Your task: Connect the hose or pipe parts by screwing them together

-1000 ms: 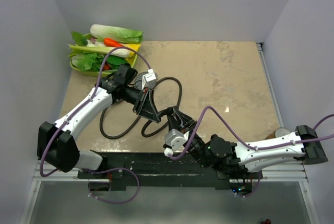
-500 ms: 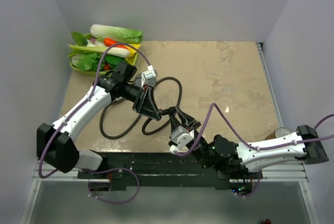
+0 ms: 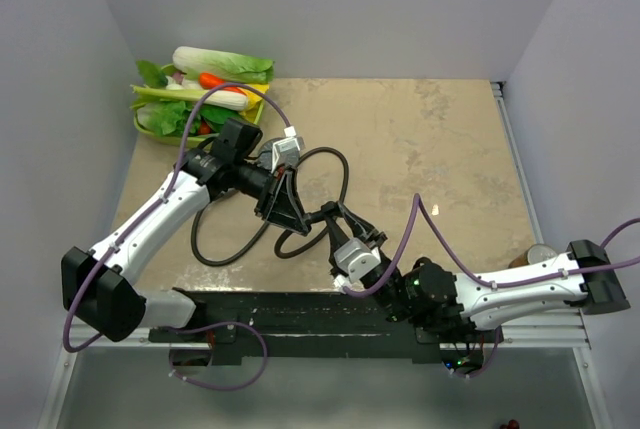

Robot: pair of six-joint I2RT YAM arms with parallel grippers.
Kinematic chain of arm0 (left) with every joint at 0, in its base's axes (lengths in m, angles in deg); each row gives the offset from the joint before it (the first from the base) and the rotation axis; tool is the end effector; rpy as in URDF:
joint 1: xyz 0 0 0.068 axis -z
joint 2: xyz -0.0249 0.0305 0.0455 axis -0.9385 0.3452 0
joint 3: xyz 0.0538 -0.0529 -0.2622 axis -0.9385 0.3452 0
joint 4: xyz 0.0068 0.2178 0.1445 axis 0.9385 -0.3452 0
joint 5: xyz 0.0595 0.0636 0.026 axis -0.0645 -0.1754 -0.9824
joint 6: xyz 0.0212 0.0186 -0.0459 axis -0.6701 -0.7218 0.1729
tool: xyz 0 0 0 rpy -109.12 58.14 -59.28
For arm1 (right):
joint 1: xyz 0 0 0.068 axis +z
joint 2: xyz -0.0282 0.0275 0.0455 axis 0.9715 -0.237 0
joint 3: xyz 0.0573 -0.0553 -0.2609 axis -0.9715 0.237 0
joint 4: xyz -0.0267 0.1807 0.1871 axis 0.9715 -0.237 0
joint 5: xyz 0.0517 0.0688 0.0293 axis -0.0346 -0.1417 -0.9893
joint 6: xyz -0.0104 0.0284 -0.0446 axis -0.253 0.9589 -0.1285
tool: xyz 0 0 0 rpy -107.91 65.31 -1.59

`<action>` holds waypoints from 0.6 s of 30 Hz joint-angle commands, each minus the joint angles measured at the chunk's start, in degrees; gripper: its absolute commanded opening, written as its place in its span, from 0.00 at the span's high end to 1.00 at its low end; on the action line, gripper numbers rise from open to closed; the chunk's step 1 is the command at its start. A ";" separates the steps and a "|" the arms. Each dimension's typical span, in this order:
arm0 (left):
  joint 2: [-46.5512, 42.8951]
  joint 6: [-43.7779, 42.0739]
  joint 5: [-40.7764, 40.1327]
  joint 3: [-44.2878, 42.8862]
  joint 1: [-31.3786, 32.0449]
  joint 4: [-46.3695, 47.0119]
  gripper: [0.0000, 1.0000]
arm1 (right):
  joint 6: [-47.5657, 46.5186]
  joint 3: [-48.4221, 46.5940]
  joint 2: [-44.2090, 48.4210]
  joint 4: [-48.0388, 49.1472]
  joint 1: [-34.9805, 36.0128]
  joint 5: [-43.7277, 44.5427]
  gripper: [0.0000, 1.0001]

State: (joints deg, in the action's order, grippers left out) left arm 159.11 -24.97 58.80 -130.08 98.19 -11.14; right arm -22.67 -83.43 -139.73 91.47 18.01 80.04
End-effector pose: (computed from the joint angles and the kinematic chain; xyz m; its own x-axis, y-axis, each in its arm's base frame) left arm 0.2091 -0.1528 0.3339 -0.6972 0.3727 -0.6123 0.6052 -0.1516 -0.7815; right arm 0.0116 0.2187 0.3448 0.4932 -0.2154 -0.8428 -0.4535 0.7631 -0.4604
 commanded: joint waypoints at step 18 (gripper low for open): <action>-2.14 1.84 16.52 -4.13 1.77 4.16 1.00 | 8.45 1.40 -1.55 -5.82 0.62 -3.12 1.00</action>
State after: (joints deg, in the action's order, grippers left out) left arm 158.85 -24.35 58.43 -130.08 98.47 -10.92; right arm -19.26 -83.39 -139.29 90.13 18.08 80.28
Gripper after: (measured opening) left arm 0.245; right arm 0.291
